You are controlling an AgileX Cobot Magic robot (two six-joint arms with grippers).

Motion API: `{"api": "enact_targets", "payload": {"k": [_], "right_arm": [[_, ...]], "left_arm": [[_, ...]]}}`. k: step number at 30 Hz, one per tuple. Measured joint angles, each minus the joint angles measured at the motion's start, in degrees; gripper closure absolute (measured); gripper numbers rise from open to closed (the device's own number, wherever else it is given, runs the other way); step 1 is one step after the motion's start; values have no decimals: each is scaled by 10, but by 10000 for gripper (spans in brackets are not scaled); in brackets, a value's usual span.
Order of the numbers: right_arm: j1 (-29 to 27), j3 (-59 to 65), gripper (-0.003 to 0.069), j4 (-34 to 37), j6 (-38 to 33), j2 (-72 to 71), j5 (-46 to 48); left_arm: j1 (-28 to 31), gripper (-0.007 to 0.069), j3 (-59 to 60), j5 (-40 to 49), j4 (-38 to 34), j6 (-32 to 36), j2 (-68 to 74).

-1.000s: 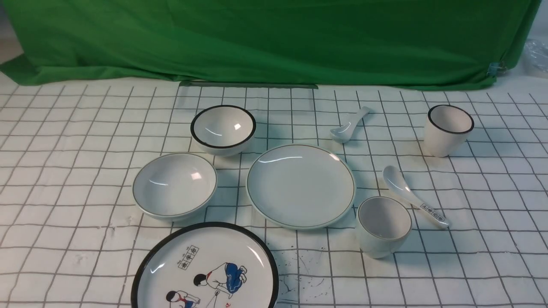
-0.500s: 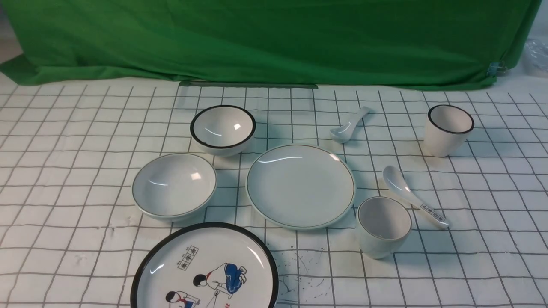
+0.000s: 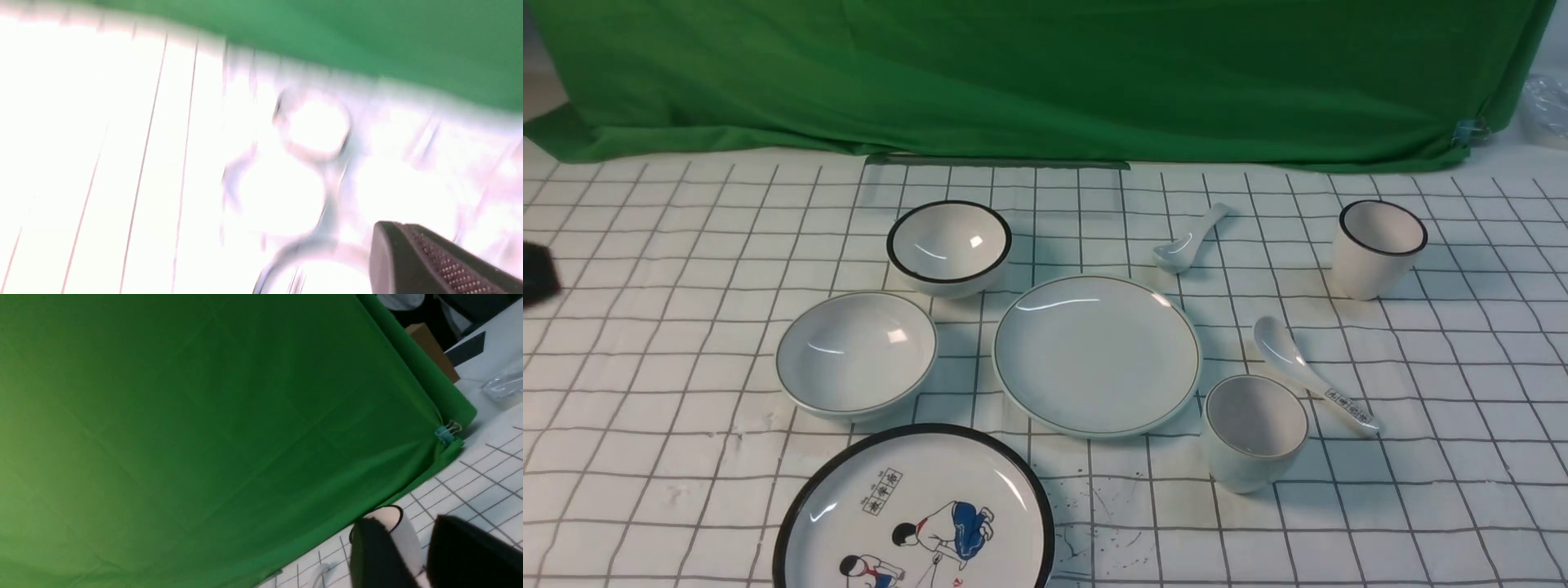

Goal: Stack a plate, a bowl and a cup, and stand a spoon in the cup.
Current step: Use the left arm to grab a blue rice bowl

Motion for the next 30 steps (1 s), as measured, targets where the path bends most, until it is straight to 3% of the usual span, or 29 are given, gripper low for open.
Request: {"api": "enact_targets", "payload": {"k": [3, 6, 8, 14, 19, 22, 30], "right_arm": [[0, -1, 437, 2, 47, 0, -5], [17, -41, 536, -9, 57, 3, 100], [54, -122, 612, -25, -4, 35, 239], [159, -324, 634, -45, -144, 209, 517], [218, -425, 634, -83, -193, 360, 633], [236, -437, 634, -88, -200, 420, 640], [243, -437, 633, -91, -206, 474, 611]], "left_arm": [[0, 620, -5, 3, -3, 60, 133], [0, 620, -7, -27, -3, 94, 216], [0, 620, -22, -50, -3, 109, 285], [0, 620, -122, -54, 6, 115, 420], [-3, 595, -189, -60, -6, 132, 507], [-13, 514, -196, -70, 1, 150, 547], [-34, 176, -198, -125, 15, 158, 623]]}}
